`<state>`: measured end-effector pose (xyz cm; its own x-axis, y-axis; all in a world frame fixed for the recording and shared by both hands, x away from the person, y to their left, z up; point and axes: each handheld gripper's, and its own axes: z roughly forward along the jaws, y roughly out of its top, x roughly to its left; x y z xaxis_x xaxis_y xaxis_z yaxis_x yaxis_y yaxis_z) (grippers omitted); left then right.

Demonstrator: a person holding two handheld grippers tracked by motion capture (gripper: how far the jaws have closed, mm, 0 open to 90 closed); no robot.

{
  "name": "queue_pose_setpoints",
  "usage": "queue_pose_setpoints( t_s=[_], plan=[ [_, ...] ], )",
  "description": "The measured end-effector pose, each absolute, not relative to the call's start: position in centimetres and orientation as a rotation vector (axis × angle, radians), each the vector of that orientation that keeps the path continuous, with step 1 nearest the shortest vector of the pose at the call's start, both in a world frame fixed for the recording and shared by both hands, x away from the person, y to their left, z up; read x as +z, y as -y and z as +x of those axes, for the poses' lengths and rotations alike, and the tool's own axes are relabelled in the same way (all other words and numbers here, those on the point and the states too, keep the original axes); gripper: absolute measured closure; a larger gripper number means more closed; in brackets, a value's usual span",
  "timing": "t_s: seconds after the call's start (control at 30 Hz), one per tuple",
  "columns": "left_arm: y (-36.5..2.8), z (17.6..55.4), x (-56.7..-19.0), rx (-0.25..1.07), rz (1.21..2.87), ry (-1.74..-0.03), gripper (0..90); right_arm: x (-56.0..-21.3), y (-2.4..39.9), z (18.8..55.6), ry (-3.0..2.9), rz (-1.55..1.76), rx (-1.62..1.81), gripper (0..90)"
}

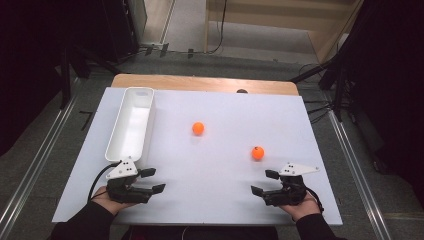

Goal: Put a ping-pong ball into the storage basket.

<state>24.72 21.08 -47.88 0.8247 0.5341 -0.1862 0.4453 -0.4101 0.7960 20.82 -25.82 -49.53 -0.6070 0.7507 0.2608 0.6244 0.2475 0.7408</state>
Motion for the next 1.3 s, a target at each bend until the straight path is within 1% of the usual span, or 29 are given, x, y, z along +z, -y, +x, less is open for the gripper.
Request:
queue_pose_setpoints(
  t_s=[0.17, 0.27, 1.3],
  plan=[
    [-20.99, 24.67, -47.85, 0.11, 2.06, -0.715, 32.9, -49.54, 25.81, 20.81, -2.365, 1.316, 1.284, 12.6],
    [-20.89, 24.68, -47.89, 0.109, 2.059, -0.707, 29.3, -49.54, 25.81, 20.8, -2.365, 1.313, 1.284, 12.7],
    [-20.53, 25.07, -48.0, 0.123, 2.066, -0.705, 29.3, -49.67, 26.06, 20.55, -2.351, 1.342, 1.264, 12.6]
  ],
)
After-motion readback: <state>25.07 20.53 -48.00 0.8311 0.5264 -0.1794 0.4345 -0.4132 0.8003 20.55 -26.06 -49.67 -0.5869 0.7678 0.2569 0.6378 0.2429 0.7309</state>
